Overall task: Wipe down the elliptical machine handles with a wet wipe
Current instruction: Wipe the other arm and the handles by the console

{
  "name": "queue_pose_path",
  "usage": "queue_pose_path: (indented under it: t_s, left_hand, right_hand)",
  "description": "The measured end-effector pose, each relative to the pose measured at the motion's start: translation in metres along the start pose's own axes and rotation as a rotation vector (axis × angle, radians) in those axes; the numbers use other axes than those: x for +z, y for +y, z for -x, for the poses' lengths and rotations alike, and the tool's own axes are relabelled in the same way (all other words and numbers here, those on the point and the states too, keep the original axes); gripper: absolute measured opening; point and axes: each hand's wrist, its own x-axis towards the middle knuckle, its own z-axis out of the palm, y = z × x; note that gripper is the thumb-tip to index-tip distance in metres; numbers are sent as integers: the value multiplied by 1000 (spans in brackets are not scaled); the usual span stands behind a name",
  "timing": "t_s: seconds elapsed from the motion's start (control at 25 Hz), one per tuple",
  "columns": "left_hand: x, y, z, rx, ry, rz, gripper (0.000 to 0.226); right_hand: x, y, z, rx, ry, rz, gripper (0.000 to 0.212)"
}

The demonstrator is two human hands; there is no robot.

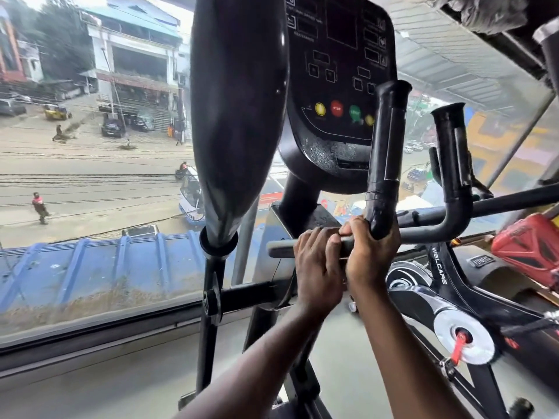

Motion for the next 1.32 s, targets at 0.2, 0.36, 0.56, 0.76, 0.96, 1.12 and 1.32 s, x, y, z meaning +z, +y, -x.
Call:
queue_pose_path:
  t_s: [0.2, 0.36, 0.56, 0.76, 0.96, 1.12, 1.32]
  left_hand:
    - [-9, -59, -8, -125, 119, -40, 38]
    - [-23, -106, -25, -521, 5, -109, 38]
    - [-36, -105, -40, -770, -94, -41, 35]
    - [-18, -25, -30, -288, -214, -56, 37]
    - [-19, -59, -17, -205, -52, -19, 33]
    - [-23, -99, -26, -440, -97, -91, 33]
    - [-26, -84, -46, -1198, 228, 387, 20]
  right_hand:
    - [2, -1, 1, -19, 0, -33, 17]
    - [2, -3, 1, -54, -21, -26, 22]
    - [1, -4, 4, -40, -24, -1, 31]
    - [2, -2, 3, -34, -2, -4, 24]
    - [2, -7, 7, 27, 16, 22, 24]
    - [3, -12, 6, 19, 17, 62, 21]
    - [0, -9, 8, 20, -14, 78, 22]
